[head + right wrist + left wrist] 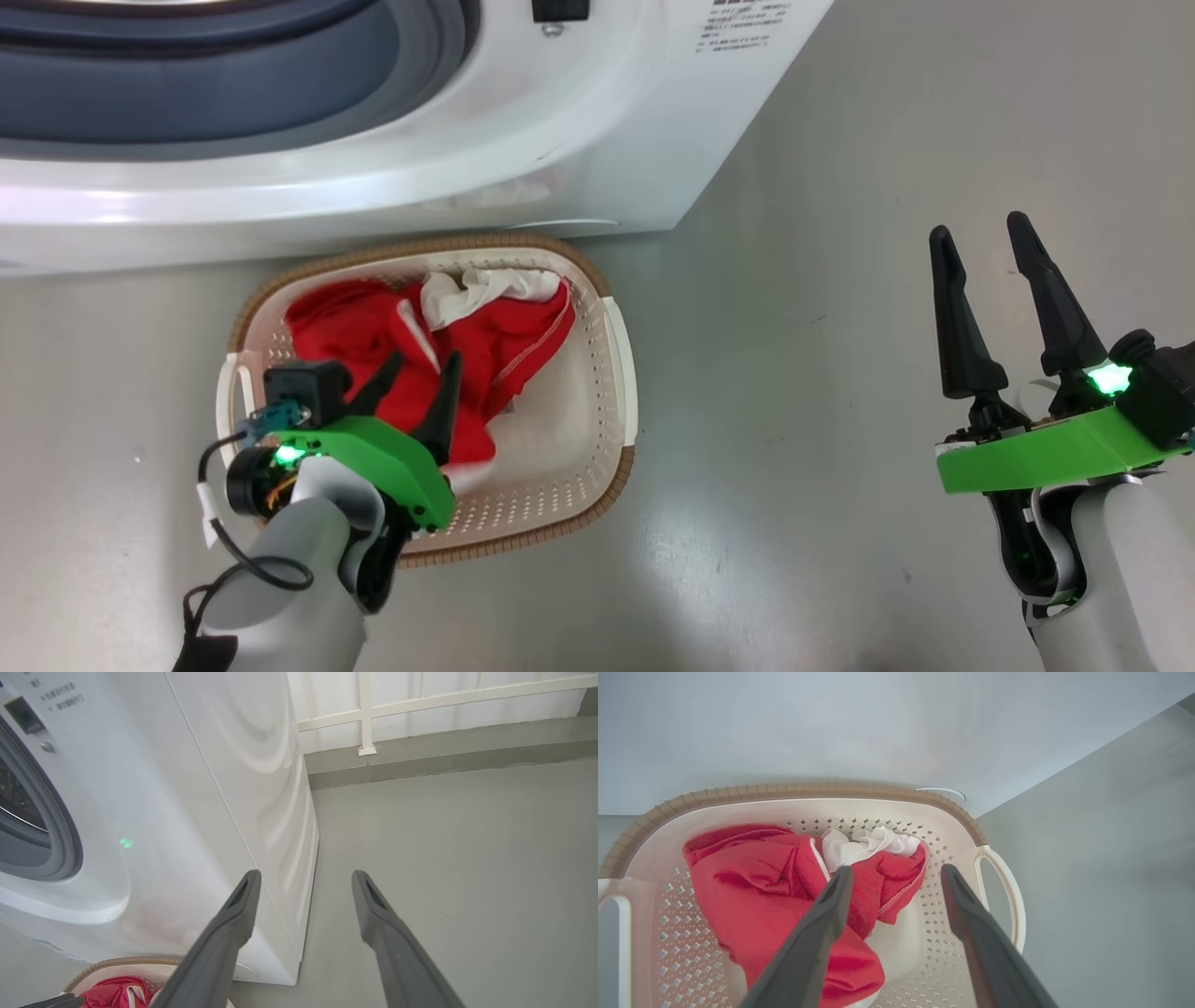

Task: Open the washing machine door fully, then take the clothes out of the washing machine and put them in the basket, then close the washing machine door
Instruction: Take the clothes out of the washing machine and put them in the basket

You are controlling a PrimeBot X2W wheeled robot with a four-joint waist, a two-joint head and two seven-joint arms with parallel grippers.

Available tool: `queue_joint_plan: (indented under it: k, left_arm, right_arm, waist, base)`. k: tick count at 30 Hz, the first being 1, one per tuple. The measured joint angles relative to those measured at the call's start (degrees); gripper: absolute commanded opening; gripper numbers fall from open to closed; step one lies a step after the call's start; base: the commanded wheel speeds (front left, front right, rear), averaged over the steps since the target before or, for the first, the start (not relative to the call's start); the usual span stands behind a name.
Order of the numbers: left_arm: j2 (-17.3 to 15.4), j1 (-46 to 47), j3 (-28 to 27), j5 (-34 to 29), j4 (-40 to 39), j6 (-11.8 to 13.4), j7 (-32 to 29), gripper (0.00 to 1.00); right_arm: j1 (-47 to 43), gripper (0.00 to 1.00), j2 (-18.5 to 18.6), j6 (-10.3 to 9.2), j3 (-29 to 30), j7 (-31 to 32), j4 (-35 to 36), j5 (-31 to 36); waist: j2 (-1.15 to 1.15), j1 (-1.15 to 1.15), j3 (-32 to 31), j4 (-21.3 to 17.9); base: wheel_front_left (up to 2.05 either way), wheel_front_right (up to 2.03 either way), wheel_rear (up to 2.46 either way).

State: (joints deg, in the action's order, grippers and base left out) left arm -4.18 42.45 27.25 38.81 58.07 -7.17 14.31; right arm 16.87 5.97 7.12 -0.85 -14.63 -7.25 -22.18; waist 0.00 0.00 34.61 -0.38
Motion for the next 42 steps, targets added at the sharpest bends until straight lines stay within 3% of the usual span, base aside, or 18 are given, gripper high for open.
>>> queue_joint_plan:
  k: [9,20,29,42]
  left_arm:
    - [-0.3,-2.8,-6.5,-4.2,-3.5,0.0,0.0,1.0]
    - [-0.2,-10.7,-17.7,-17.9,-17.2,0.0,0.2,1.0]
    - [0.6,-17.4,-22.1,-23.8,-27.2,0.0,0.2,1.0]
    - [1.2,-25.9,-26.3,-27.7,-37.7,0.0,0.2,1.0]
  right_arm:
    - [-0.5,1.0,0.0,0.0,-0.1,0.0,-0.5,0.0]
    - [-3.9,1.0,0.1,0.0,-0.1,0.0,-1.7,0.0]
    - [-6.7,1.0,0.2,0.0,-0.1,0.0,-2.3,0.0]
    - [-11.0,1.0,1.0,0.0,0.1,0.0,-2.8,0.0]
  waist:
    - [0.0,0.0,-3.2,0.0]
    - [0.0,0.0,-8.8,0.0]
    - [0.0,0.0,-13.9,0.1]
    - [0.0,0.0,-20.0,0.3]
  base:
    - [0.0,0.0,0.0]
    - [0.0,0.0,0.0]
    - [0.0,0.0,0.0]
    - [0.0,0.0,0.0]
